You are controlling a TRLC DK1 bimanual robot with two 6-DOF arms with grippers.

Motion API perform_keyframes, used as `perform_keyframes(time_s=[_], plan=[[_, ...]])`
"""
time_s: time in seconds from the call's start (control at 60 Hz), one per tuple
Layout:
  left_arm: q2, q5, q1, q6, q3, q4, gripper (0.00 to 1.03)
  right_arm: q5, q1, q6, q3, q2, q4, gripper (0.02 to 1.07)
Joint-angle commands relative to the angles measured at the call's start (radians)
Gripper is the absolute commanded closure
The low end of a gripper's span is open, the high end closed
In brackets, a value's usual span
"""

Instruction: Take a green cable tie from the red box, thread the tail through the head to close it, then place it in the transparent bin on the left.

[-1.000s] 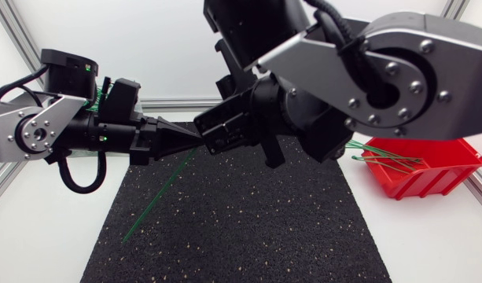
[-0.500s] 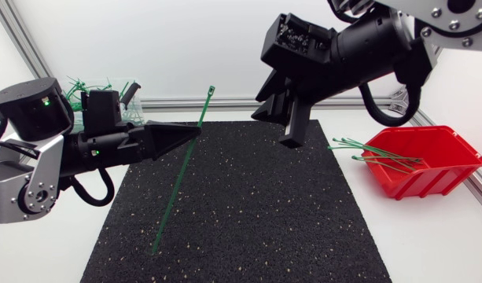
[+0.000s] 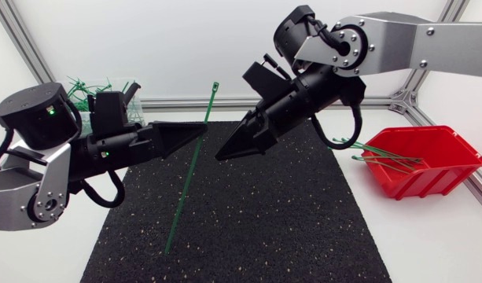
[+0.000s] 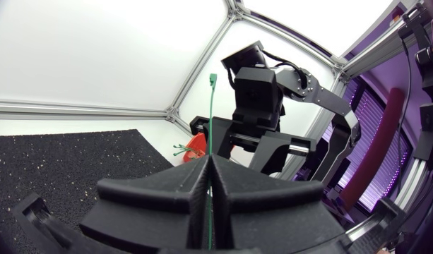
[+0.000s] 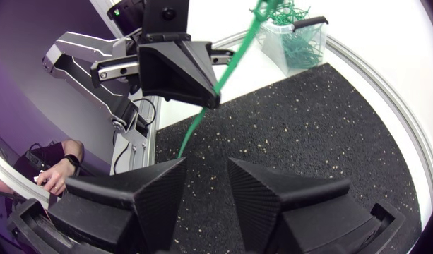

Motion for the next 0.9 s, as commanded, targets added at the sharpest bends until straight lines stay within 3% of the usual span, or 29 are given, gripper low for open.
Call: perform_keyframes(time_s=[0.0, 0.267, 0.367, 0.533, 0.667, 0.833, 0.883], plan=[[0.02, -0.011, -0.013, -0.033, 0.007, 0.021, 1.0, -0.029, 0.021, 0.05, -0.034, 0.01, 0.043, 0.61], [0.028, -0.034, -0.026, -0.054, 0.02, 0.041, 1.0, -0.072, 0.067, 0.142, -0.119, 0.025, 0.229, 0.65], [0.028, -0.034, -0.026, -0.054, 0.02, 0.043, 1.0, -0.101, 0.066, 0.142, -0.131, 0.025, 0.247, 0.66], [0.028, -0.034, -0.027, -0.059, 0.018, 0.044, 1.0, -0.101, 0.063, 0.153, -0.148, 0.018, 0.289, 0.79], [0.028, -0.034, -0.026, -0.059, 0.014, 0.048, 1.0, -0.099, 0.061, 0.176, -0.162, 0.006, 0.333, 0.8], [0.026, -0.034, -0.027, -0.06, 0.009, 0.049, 1.0, -0.092, 0.061, 0.187, -0.169, 0.002, 0.353, 1.01], [0.023, -0.034, -0.027, -0.059, 0.003, 0.049, 1.0, -0.092, 0.056, 0.185, -0.171, -0.001, 0.355, 1.01]])
